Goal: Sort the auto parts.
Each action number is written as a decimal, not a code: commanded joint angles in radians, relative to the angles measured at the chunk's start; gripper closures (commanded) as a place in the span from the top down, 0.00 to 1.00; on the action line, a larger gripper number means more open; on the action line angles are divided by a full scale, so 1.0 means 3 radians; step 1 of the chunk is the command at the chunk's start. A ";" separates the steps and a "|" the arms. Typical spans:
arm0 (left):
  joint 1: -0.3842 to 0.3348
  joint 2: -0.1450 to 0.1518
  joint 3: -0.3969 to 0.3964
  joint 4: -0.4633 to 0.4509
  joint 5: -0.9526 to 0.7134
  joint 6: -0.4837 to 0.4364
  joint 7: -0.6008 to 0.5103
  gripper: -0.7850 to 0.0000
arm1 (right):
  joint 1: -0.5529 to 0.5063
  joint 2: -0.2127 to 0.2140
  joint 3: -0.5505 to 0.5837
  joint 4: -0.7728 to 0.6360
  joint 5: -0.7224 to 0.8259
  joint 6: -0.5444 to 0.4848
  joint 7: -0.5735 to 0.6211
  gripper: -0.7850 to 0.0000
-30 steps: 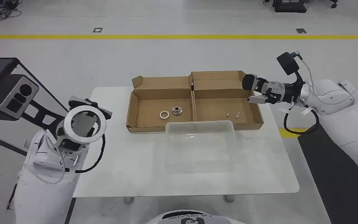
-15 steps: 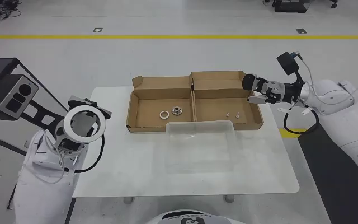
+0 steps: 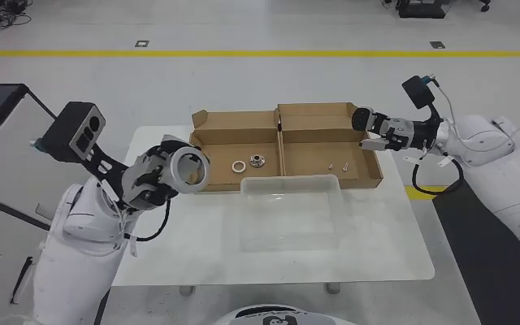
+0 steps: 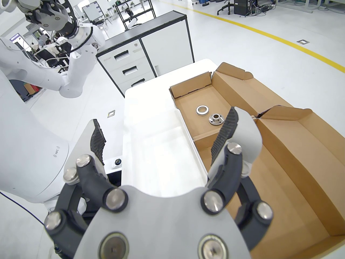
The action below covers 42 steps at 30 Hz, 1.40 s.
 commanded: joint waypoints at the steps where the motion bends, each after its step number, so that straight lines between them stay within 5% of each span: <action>1: -0.0059 -0.0011 0.0121 0.0055 0.0044 0.0043 -0.0013 0.00 | 0.0000 0.0000 0.0000 0.0000 0.0000 0.0000 0.0000 1.00; 18: -0.1021 -0.0127 0.0886 0.1268 0.1048 0.0675 -0.0433 0.00 | 0.0000 0.0000 0.0000 0.0000 0.0000 0.0000 0.0000 1.00; 25: -0.1134 -0.0124 0.0976 0.1641 0.1627 0.0954 -0.0707 0.00 | 0.0000 0.0000 0.0000 0.0000 0.0000 0.0000 0.0000 1.00; 34: -0.1254 -0.0142 0.1158 0.1819 0.2340 0.1762 -0.1090 0.00 | 0.0000 0.0000 0.0000 0.0000 0.0000 0.0000 0.0000 1.00; 42: -0.1596 -0.0208 0.1435 0.2151 0.2677 0.2123 -0.1473 0.00 | 0.0000 0.0000 0.0000 0.0000 0.0000 0.0000 0.0000 1.00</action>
